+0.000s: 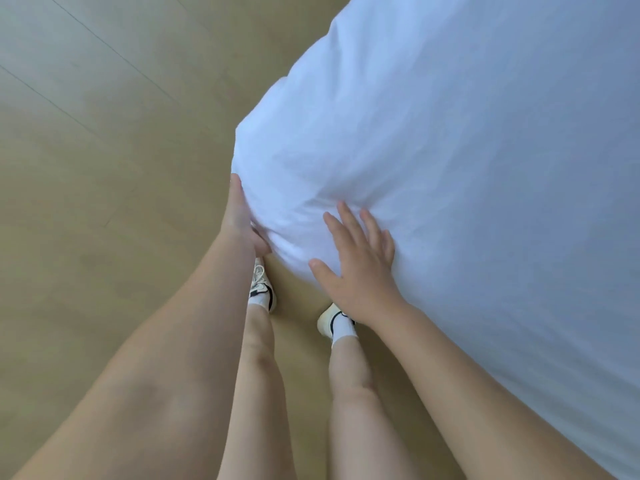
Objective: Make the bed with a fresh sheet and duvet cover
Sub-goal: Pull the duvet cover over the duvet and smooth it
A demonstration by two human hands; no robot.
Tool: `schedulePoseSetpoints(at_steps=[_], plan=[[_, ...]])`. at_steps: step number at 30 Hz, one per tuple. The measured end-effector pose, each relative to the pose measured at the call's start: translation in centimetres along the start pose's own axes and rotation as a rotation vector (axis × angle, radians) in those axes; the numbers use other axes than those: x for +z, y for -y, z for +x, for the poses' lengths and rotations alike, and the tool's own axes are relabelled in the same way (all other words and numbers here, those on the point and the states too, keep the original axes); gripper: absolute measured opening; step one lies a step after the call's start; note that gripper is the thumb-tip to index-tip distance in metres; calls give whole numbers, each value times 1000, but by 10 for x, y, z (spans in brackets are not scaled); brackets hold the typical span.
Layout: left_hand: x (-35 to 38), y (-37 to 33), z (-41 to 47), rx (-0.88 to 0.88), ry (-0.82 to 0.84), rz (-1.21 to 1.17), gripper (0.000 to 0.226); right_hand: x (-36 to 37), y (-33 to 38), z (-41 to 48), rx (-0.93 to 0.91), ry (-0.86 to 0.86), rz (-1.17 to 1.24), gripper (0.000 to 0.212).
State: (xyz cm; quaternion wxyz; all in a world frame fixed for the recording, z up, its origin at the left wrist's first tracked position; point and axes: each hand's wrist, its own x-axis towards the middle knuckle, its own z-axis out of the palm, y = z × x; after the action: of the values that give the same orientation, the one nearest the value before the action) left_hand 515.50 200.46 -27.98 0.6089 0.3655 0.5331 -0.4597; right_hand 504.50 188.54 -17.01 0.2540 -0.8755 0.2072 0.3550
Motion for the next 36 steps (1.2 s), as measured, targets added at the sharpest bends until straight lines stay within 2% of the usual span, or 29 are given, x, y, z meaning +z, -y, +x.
schedulePoseSetpoints(at_steps=[3, 6, 7, 8, 9, 11, 13, 16, 18, 19, 21, 23, 24, 26, 29, 31, 34, 36], plan=[[22, 5, -17, 20, 164, 73, 59, -3, -4, -3, -5, -19, -1, 63], [0, 18, -55, 90, 309, -72, 50, -4, -3, -7, -7, -119, 63, 73], [-24, 25, -65, 98, 295, -125, 53, -4, -1, -7, -4, -118, 65, 76], [-45, 33, -70, 93, 249, -136, 56, -2, 2, -6, 10, -78, 54, 77], [-63, 39, -67, 103, 135, -89, 56, 0, 8, -6, 29, 8, 29, 75], [-71, 43, -46, 103, -136, 53, 42, 4, 22, -1, 77, 200, -15, 74], [-55, 34, -18, 87, -343, 89, 30, 5, 33, 8, 103, 246, -6, 75], [-19, -3, 22, 96, -397, 228, 25, 5, 36, 22, 84, 207, -12, 73], [6, -41, 24, 213, -446, 433, 42, 8, 35, 25, 66, 182, -30, 71], [18, -56, 22, 354, -416, 530, 54, 9, 35, 24, 64, 164, -20, 70], [52, -74, 6, 563, -181, 723, 66, 9, 33, 21, 61, 121, 22, 67], [83, -74, -9, 593, 43, 932, 73, 6, 27, 18, 47, 62, 40, 66], [94, -69, -19, 564, 80, 1033, 70, 5, 24, 17, 40, 19, 52, 65], [105, -62, -32, 562, 86, 1107, 49, 2, 21, 13, 45, -77, 92, 62], [96, -79, -52, 670, 180, 995, 12, 1, 20, 9, 104, -305, 107, 63], [74, -122, -53, 724, 105, 980, 16, -2, 21, 12, 117, -374, 78, 62], [28, -202, -17, 715, -227, 1041, 34, -2, 25, 17, 248, -126, 97, 65], [3, -234, 5, 739, -354, 1120, 34, 1, 25, 26, 274, -119, 90, 66]])
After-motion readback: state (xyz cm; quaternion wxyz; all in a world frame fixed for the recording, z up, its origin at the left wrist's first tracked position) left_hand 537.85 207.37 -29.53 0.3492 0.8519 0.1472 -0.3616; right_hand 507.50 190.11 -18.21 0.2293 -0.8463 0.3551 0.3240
